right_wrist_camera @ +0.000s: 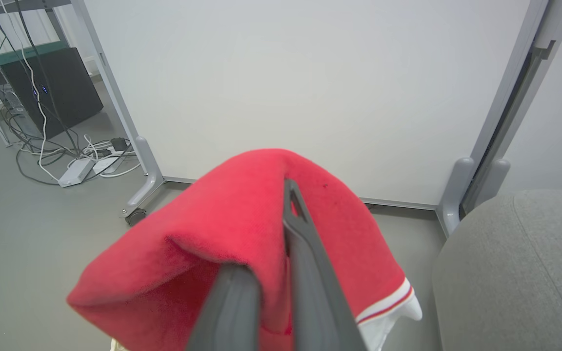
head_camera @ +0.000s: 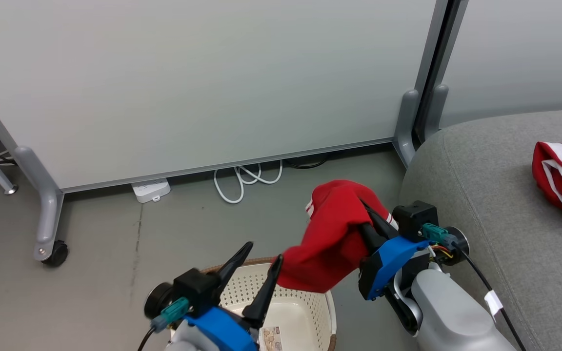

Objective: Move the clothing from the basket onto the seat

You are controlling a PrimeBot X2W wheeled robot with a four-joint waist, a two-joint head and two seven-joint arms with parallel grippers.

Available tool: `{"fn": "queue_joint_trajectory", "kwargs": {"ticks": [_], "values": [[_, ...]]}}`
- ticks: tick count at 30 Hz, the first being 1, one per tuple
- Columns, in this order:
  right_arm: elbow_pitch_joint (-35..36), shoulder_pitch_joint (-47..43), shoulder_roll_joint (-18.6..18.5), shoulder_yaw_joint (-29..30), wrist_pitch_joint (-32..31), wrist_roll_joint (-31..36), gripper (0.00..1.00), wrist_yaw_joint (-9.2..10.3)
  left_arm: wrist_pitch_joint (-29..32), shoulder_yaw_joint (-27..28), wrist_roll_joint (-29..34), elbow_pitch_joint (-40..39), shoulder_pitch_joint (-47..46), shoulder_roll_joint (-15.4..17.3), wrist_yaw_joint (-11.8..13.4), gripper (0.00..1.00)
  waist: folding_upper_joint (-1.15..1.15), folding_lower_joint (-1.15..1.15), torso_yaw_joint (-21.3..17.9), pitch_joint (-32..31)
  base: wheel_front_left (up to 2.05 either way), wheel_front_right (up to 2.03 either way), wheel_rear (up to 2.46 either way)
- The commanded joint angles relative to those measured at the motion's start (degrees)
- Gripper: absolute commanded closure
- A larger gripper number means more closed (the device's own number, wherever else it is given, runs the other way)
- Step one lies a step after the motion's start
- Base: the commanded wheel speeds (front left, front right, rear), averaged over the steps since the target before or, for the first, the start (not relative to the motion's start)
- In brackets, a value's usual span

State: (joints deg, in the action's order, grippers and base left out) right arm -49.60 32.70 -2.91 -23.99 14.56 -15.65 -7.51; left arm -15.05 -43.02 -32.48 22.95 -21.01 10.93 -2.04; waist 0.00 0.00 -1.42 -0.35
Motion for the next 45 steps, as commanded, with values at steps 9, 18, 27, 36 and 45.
{"fn": "queue_joint_trajectory", "kwargs": {"ticks": [9,18,27,36,45], "values": [[0.3,-1.5,0.0,1.8,0.2,1.4,1.00,0.04,-0.2,9.2,6.5,-1.6,8.2,-0.5,-2.4,0.00,0.00,0.00,0.7,-0.2,0.00,0.00,0.00],[0.6,-2.3,0.0,2.1,-0.1,1.6,1.00,0.04,-0.2,12.3,9.6,-0.8,9.6,-2.0,-4.1,0.00,0.00,0.00,0.6,-0.3,0.00,0.00,0.00],[1.1,-2.0,0.0,2.6,-0.3,1.5,1.00,0.04,-0.2,14.5,11.5,-0.4,10.3,-3.3,-5.1,0.00,0.00,0.00,-0.3,0.1,0.00,0.00,0.00],[2.5,-1.3,0.0,2.0,-0.5,0.6,1.00,0.04,-0.2,15.7,12.5,-0.6,9.4,-4.3,-5.4,0.00,0.00,0.00,-6.9,1.5,0.00,0.00,0.00],[3.0,-1.0,0.0,2.6,-0.5,1.4,1.00,0.04,-0.2,15.8,13.0,-0.8,8.0,-4.8,-5.5,0.00,0.00,0.00,-16.6,2.7,0.00,0.00,0.00]]}}
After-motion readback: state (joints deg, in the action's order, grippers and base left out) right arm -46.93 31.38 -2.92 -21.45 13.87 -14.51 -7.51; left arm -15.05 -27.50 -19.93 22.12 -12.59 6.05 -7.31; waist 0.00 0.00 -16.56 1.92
